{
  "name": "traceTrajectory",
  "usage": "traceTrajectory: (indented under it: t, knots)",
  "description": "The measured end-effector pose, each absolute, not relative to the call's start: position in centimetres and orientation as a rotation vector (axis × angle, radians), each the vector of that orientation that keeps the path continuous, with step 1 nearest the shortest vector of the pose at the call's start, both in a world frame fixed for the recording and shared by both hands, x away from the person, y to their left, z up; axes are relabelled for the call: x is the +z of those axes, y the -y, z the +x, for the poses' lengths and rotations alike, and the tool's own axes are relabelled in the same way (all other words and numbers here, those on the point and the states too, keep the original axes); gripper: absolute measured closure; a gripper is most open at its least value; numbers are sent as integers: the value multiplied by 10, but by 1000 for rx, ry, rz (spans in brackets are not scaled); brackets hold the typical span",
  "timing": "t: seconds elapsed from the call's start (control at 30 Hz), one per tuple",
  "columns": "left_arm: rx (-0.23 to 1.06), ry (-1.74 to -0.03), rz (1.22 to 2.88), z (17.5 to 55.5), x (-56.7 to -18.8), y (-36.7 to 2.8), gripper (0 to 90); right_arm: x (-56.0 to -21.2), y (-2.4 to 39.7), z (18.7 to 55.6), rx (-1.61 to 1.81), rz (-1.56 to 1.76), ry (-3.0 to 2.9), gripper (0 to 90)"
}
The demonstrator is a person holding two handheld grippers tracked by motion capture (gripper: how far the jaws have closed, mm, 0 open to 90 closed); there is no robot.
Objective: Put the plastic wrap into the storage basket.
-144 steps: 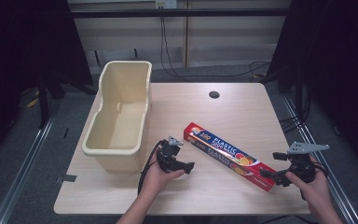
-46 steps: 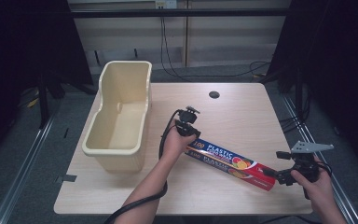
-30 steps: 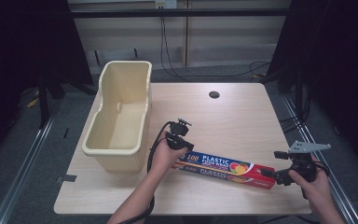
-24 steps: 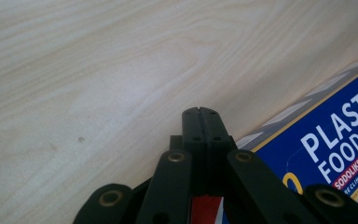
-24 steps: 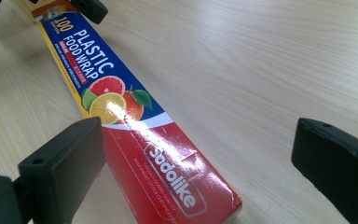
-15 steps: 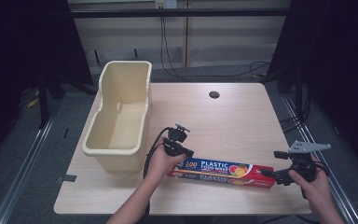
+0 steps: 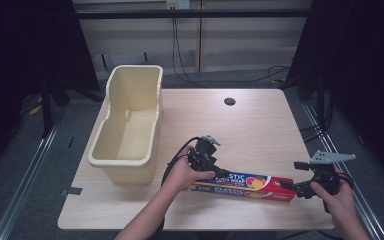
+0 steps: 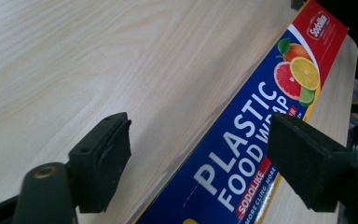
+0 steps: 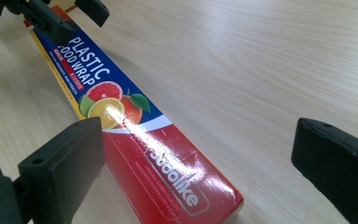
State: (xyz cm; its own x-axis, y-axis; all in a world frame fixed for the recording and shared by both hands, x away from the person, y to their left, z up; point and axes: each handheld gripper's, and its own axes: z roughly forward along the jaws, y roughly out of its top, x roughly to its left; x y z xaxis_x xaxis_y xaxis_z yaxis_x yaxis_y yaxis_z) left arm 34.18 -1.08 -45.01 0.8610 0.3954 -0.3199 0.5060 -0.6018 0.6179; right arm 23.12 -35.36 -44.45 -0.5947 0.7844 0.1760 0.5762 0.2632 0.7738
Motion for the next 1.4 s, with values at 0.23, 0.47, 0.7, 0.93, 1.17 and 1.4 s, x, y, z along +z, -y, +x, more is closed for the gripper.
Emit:
traceTrajectory:
  t: [0.23, 0.47, 0.7, 0.93, 1.17, 1.4]
  knots:
    - [-163, -508, 2347, 337, -453, 23, 112, -445, 355, 232, 1256, 1267, -2291, 23]
    - [-162, -423, 2375, 334, -456, 31, 68, -445, 356, 231, 1256, 1276, -2287, 23]
    - [-186, -402, 2388, 333, -459, 34, 53, -444, 357, 232, 1260, 1276, -2277, 23]
    - [-200, -388, 2377, 331, -461, 34, 48, -444, 357, 232, 1260, 1272, -2275, 24]
    - [-194, -357, 2401, 327, -464, 37, 42, -443, 356, 231, 1264, 1269, -2277, 24]
    - [-153, -320, 2458, 325, -471, 41, 67, -443, 357, 231, 1260, 1273, -2275, 23]
